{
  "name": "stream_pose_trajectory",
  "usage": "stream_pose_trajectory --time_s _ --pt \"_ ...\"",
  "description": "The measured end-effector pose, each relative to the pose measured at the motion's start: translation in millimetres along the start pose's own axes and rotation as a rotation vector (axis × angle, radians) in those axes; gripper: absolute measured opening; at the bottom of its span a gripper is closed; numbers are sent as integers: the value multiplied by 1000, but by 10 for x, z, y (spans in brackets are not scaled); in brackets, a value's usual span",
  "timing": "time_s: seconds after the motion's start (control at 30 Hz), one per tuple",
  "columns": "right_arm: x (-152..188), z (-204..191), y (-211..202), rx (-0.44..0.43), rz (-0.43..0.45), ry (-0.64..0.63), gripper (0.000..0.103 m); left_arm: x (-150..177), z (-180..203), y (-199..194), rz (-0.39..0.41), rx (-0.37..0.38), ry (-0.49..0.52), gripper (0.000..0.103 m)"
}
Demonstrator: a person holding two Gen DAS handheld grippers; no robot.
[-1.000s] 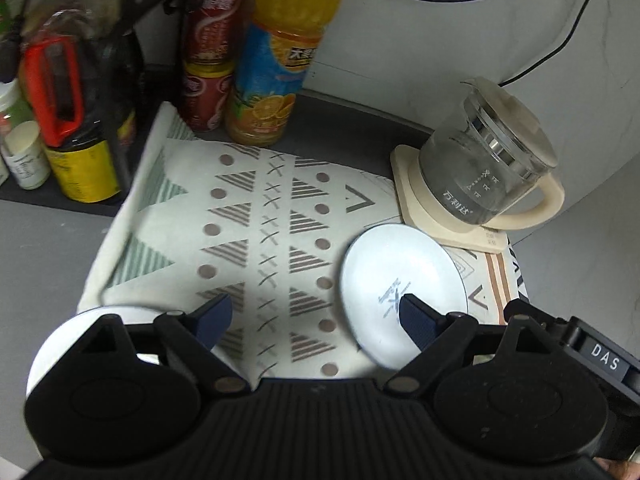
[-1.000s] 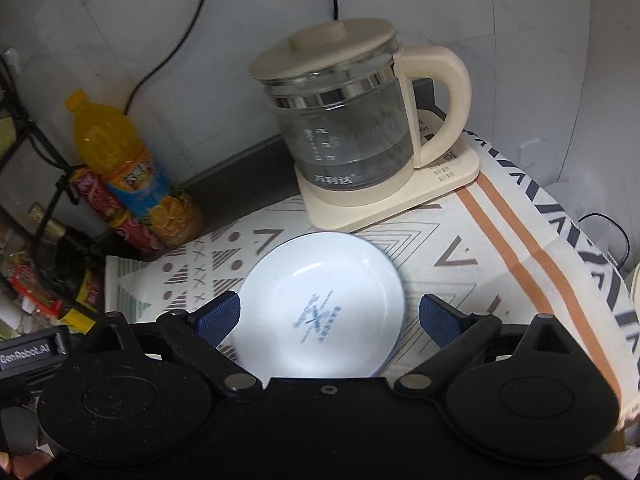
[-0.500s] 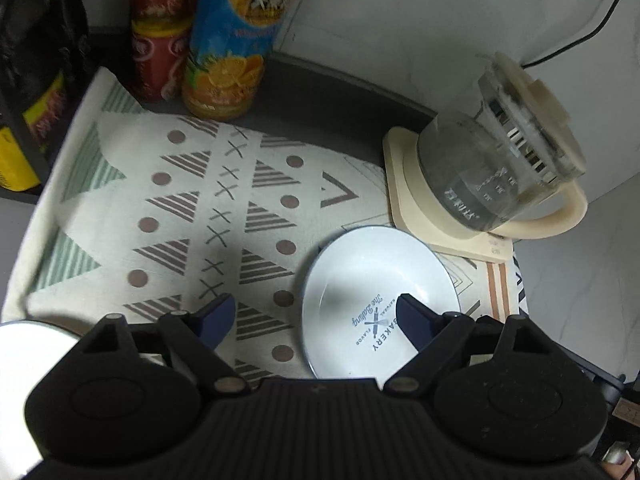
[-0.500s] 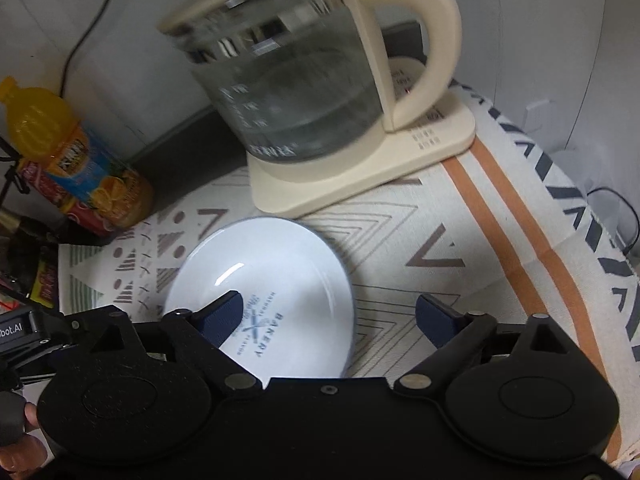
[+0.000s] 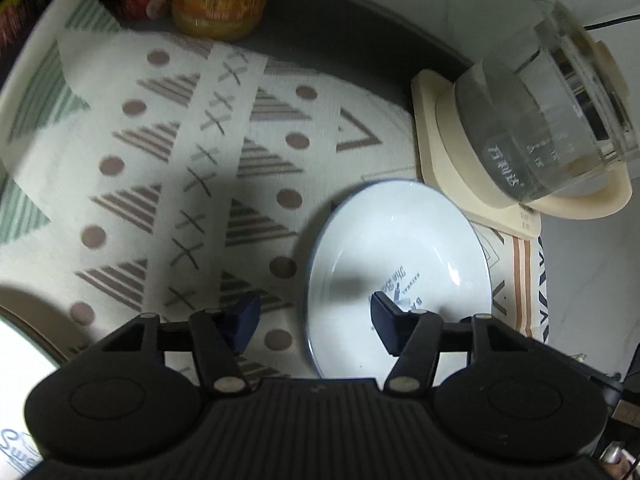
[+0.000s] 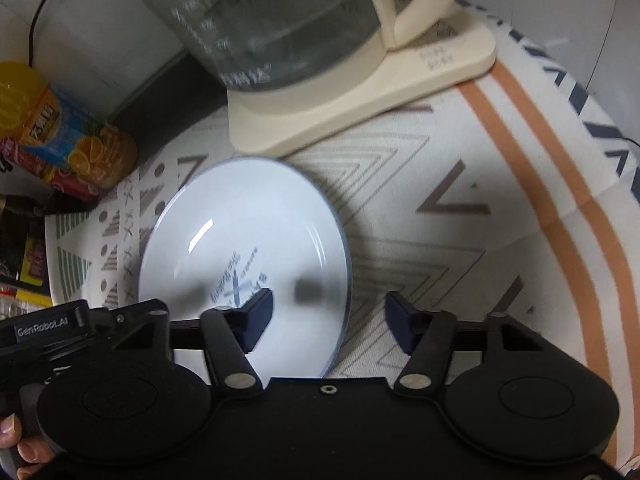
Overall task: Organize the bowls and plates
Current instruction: 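Move both grippers to the small white 'BAKERY' plate, then close both grippers on the rim of the 'BAKERY' plate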
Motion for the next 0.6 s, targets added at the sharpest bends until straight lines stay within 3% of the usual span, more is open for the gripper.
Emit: stream_pose_trajectory --time_s 0.17,0.23,0.27,0.37,0.6 --pt "25 3 32 -5 9 -13 51 81 -43 106 -42 9 -20 42" --pt "18 -2 29 2 12 -11 40 92 -44 106 -29 0 -8 37" --pt "15 -7 38 -8 8 -11 25 96 -36 111 -32 -9 3 29" --pt "22 11 55 -29 8 -5 17 113 -20 134 -43 6 1 15" --pt "-58 -36 -171 -86 87 -13 10 112 66 14 3 4 49 13"
Point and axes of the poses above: each gripper's, at about its wrist camera, not at the fingertips, and y roughly the way its jaws point, z to its right, x to its underside, the point moved 4 cm from there along y, roughly the way its jaws point, and after that the axes turned 5 degrees about x, right-handed, at the moved point
